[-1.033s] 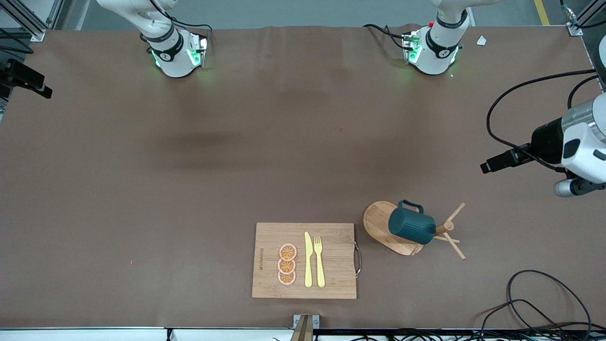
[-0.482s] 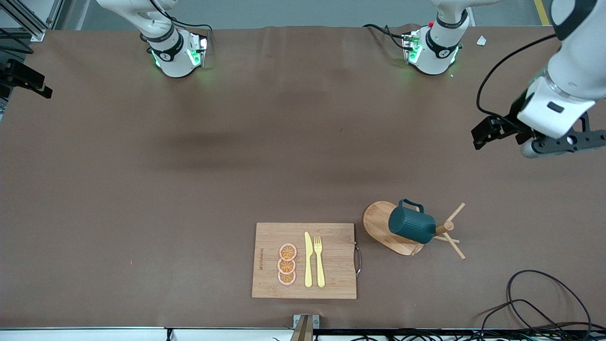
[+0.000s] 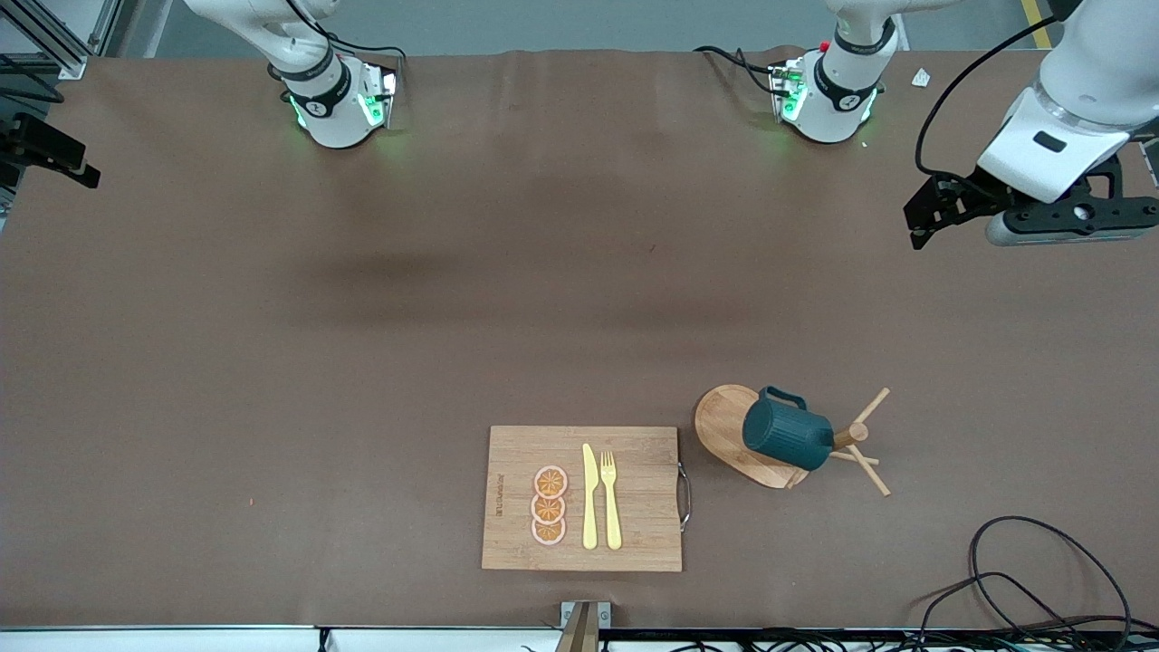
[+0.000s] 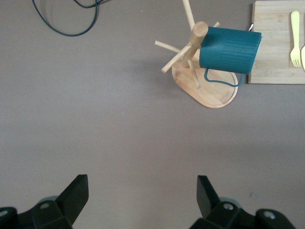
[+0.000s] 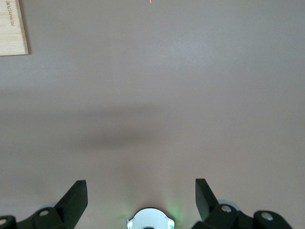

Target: Pass cup and hang on rack

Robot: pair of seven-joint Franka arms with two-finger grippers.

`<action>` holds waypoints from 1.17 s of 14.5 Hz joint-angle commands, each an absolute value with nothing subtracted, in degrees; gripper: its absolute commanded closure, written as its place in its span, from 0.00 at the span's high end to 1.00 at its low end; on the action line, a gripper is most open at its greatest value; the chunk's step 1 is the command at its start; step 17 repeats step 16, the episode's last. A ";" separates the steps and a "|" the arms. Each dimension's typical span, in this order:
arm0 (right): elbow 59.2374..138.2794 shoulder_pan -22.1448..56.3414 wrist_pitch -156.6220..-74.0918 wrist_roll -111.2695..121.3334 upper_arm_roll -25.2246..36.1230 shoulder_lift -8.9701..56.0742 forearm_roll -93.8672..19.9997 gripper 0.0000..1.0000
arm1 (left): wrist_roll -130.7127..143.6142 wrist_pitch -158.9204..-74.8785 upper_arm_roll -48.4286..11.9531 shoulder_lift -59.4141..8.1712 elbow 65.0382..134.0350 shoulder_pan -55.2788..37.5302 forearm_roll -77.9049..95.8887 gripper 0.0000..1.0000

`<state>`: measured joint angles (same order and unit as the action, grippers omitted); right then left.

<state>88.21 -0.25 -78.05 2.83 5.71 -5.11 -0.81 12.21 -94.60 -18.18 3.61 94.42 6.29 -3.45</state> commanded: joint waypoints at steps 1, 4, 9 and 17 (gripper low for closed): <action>89.21 -0.18 -78.40 3.34 5.54 -6.15 0.00 1.00 | 10.99 -87.83 -18.11 -0.68 86.08 6.68 -2.81 1.00; 89.21 -0.26 -78.40 3.34 5.54 -6.15 0.00 1.00 | 12.48 -85.17 -17.84 -2.90 82.18 6.50 -2.73 1.00; 89.21 -0.18 -78.40 3.34 5.54 -6.15 0.00 1.00 | 11.43 -85.25 -16.96 -2.90 82.18 8.78 1.83 1.00; 89.21 -0.18 -78.40 3.34 5.45 -6.15 0.00 1.00 | 9.67 -85.69 -16.96 -3.51 82.09 9.06 1.76 1.00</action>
